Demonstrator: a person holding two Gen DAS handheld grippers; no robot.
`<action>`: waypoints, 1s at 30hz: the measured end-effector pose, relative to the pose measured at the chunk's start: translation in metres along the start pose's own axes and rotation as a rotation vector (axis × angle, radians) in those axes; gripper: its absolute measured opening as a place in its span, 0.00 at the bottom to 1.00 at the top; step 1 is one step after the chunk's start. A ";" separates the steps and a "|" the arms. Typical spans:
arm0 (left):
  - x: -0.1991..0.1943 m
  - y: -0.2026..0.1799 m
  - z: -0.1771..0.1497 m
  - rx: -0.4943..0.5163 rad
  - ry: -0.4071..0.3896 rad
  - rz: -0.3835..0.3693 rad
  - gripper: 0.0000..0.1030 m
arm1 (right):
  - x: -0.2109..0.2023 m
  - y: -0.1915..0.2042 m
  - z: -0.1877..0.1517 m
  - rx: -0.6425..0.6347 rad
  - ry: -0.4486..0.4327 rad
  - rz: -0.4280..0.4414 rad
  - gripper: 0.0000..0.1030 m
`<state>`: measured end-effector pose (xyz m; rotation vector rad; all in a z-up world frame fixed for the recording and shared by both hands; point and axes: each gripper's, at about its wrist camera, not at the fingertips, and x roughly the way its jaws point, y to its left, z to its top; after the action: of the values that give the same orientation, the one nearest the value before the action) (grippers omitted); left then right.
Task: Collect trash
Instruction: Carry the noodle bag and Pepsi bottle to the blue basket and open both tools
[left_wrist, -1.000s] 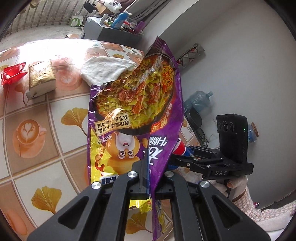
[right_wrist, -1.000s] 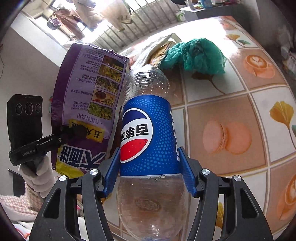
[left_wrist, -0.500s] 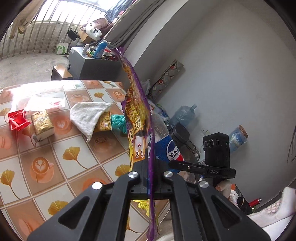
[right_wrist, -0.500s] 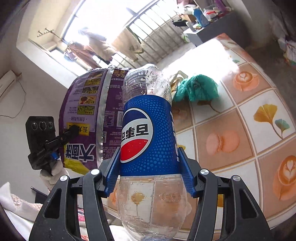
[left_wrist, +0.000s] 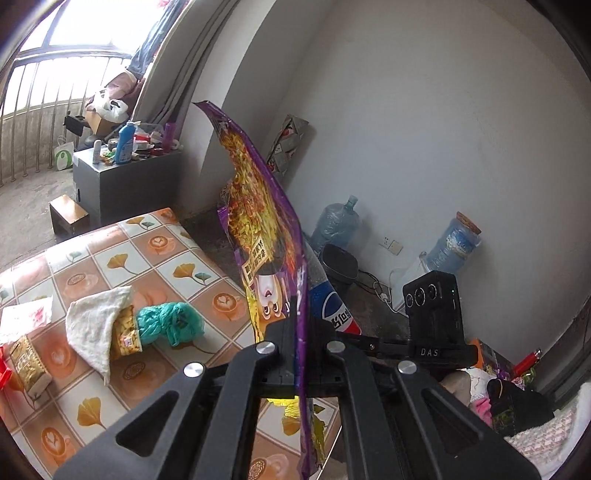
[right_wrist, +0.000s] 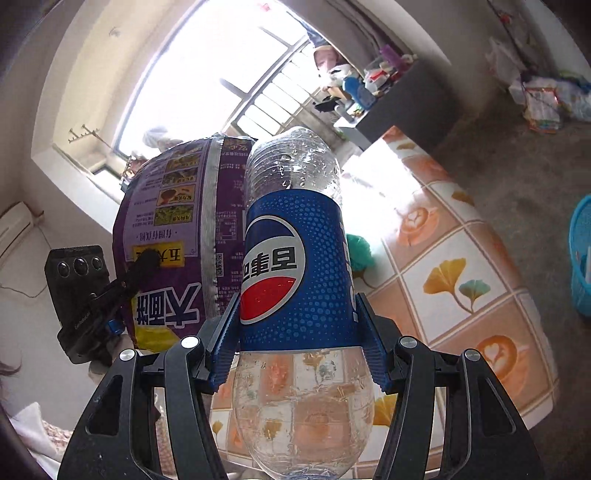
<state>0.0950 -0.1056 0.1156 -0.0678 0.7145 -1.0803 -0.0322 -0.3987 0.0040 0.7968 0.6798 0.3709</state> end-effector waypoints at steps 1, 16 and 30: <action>0.012 -0.005 0.004 0.014 0.011 -0.010 0.00 | -0.005 -0.006 0.001 0.018 -0.013 -0.006 0.54; 0.236 -0.078 0.035 0.198 0.274 -0.134 0.00 | -0.073 -0.138 0.017 0.417 -0.249 -0.126 0.54; 0.479 -0.115 0.013 0.295 0.565 -0.141 0.19 | -0.097 -0.315 0.034 0.835 -0.356 -0.235 0.64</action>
<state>0.1436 -0.5602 -0.0688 0.4626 1.0553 -1.3471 -0.0621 -0.6747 -0.1767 1.5107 0.5740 -0.3003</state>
